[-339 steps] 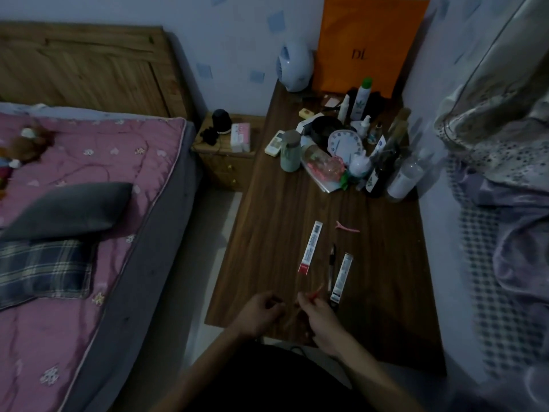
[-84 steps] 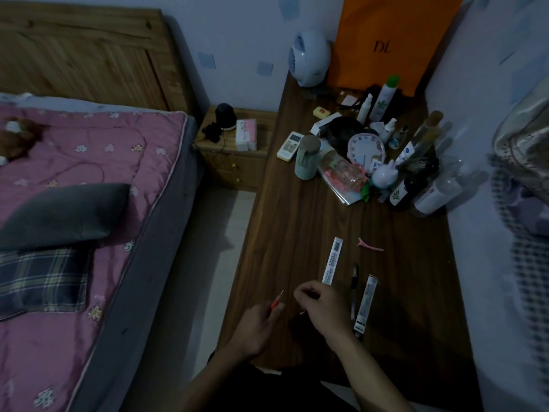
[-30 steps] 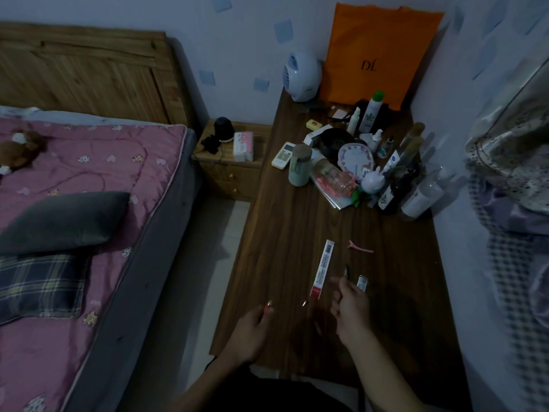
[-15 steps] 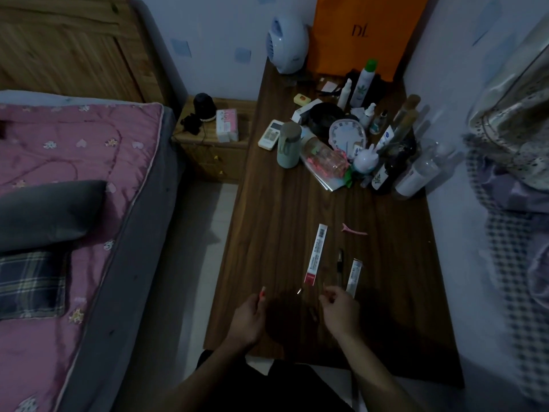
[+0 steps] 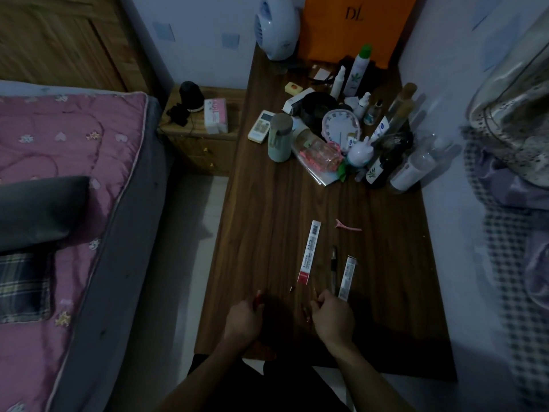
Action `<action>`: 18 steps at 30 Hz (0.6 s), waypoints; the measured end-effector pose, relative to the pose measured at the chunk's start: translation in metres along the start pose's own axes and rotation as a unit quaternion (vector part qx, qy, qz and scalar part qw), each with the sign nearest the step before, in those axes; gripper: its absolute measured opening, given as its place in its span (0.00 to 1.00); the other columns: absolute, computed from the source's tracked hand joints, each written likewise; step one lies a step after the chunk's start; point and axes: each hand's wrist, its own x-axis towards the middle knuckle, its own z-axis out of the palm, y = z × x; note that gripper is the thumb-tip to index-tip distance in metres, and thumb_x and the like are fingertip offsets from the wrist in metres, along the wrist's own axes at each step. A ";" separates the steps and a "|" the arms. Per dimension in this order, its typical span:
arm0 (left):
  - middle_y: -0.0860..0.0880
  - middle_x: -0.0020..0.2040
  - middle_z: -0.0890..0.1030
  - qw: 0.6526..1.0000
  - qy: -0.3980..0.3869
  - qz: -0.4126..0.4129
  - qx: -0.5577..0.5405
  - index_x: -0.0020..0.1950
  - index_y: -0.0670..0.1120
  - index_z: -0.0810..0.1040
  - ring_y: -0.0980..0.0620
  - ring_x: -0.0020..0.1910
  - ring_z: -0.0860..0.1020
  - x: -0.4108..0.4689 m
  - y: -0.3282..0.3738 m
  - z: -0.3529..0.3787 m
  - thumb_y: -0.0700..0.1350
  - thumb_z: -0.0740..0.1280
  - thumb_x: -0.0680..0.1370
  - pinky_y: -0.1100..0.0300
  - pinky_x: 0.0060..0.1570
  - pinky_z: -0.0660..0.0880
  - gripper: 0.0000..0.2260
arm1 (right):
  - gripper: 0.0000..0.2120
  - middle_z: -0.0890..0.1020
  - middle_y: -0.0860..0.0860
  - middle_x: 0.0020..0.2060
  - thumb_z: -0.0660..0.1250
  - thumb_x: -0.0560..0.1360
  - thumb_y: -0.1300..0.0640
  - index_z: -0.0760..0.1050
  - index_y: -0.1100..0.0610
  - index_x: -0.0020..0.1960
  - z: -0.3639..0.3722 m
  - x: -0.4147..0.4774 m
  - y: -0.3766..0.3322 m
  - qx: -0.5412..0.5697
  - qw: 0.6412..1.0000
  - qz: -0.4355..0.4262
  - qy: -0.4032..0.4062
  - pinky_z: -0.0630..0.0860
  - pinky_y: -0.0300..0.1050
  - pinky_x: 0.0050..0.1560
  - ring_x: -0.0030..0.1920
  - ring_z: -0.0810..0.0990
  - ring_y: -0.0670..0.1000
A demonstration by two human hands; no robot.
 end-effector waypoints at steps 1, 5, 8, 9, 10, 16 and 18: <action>0.49 0.49 0.83 1.000 -0.006 0.005 -0.005 0.63 0.49 0.76 0.54 0.45 0.81 0.000 0.001 0.001 0.50 0.62 0.80 0.61 0.44 0.78 0.13 | 0.04 0.75 0.42 0.33 0.70 0.75 0.49 0.78 0.48 0.45 0.000 0.000 0.000 -0.007 1.000 -0.005 0.000 0.69 0.36 0.32 0.35 0.76 0.43; 0.50 0.51 0.83 1.000 0.027 -0.004 -0.002 0.60 0.50 0.74 0.55 0.45 0.80 0.000 0.003 0.002 0.51 0.66 0.78 0.61 0.42 0.77 0.12 | 0.05 0.79 0.43 0.35 0.70 0.75 0.47 0.78 0.48 0.45 0.000 0.000 0.002 -0.021 1.000 -0.019 0.009 0.72 0.39 0.35 0.39 0.81 0.45; 0.52 0.43 0.81 0.997 0.056 -0.013 0.050 0.53 0.51 0.71 0.55 0.38 0.78 0.000 0.004 0.002 0.55 0.65 0.78 0.62 0.33 0.72 0.09 | 0.06 0.82 0.44 0.38 0.70 0.75 0.46 0.79 0.48 0.46 0.002 0.000 0.005 -0.027 0.999 -0.032 0.012 0.75 0.40 0.36 0.40 0.82 0.45; 0.54 0.41 0.79 0.996 0.063 -0.015 0.064 0.52 0.51 0.71 0.56 0.37 0.77 0.000 0.004 0.003 0.56 0.64 0.78 0.63 0.30 0.70 0.10 | 0.06 0.82 0.44 0.38 0.70 0.75 0.46 0.79 0.48 0.46 0.001 0.000 0.005 -0.030 0.999 -0.035 0.011 0.75 0.40 0.37 0.40 0.82 0.45; 0.55 0.39 0.77 0.994 0.072 -0.017 0.076 0.51 0.52 0.70 0.56 0.35 0.75 -0.001 0.004 0.003 0.57 0.63 0.78 0.63 0.28 0.67 0.10 | 0.06 0.82 0.44 0.38 0.70 0.75 0.46 0.78 0.47 0.45 0.001 0.001 0.006 -0.032 0.999 -0.035 0.010 0.76 0.40 0.37 0.40 0.82 0.45; 0.57 0.37 0.74 0.990 0.092 -0.037 0.104 0.55 0.53 0.70 0.59 0.31 0.69 0.005 -0.006 0.008 0.59 0.64 0.76 0.66 0.24 0.60 0.14 | 0.07 0.84 0.46 0.40 0.69 0.75 0.46 0.80 0.49 0.46 0.000 0.002 0.006 -0.033 0.999 -0.041 0.005 0.76 0.41 0.39 0.43 0.83 0.47; 0.57 0.37 0.73 0.990 0.096 -0.036 0.101 0.56 0.53 0.71 0.60 0.30 0.69 0.006 -0.009 0.008 0.59 0.65 0.75 0.66 0.24 0.60 0.14 | 0.07 0.84 0.46 0.41 0.69 0.75 0.47 0.81 0.50 0.47 -0.001 0.001 0.004 -0.028 0.999 -0.042 0.006 0.72 0.39 0.39 0.44 0.84 0.48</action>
